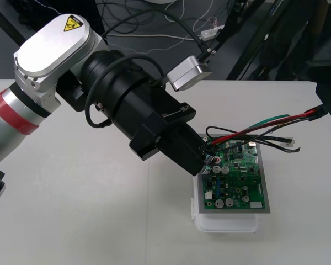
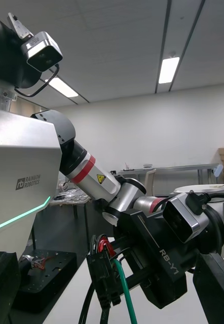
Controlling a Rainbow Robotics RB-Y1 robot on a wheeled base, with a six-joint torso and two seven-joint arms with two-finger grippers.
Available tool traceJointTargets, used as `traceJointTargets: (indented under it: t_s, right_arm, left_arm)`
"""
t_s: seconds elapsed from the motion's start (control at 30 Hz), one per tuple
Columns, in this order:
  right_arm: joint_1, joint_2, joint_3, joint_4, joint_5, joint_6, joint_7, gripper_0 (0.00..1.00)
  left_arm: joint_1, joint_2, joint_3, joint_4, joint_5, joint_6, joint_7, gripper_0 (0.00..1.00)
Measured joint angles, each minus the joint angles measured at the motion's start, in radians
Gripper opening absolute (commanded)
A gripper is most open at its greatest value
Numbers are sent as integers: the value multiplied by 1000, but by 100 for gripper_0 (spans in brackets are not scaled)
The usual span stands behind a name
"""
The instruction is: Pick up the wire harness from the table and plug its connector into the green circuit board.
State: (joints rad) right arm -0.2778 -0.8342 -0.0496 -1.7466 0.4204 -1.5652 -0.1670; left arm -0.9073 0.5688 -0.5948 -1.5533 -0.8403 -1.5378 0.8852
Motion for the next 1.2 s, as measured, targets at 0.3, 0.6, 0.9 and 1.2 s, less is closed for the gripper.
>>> traceJointTargets:
  t_s: [0.3, 0.6, 0.9, 1.2]
  right_arm:
    - [0, 0, 0, 1, 0, 0, 0, 100]
    - [0, 0, 0, 1, 0, 0, 0, 77]
    - [0, 0, 0, 1, 0, 0, 0, 3]
    - [0, 0, 0, 1, 3, 0, 0, 0]
  left_arm:
    - [0, 0, 0, 0, 6, 0, 1, 0]
    - [0, 0, 0, 0, 8, 0, 1, 0]
    - [0, 0, 0, 0, 10, 0, 1, 0]
    - [0, 0, 0, 0, 11, 0, 1, 0]
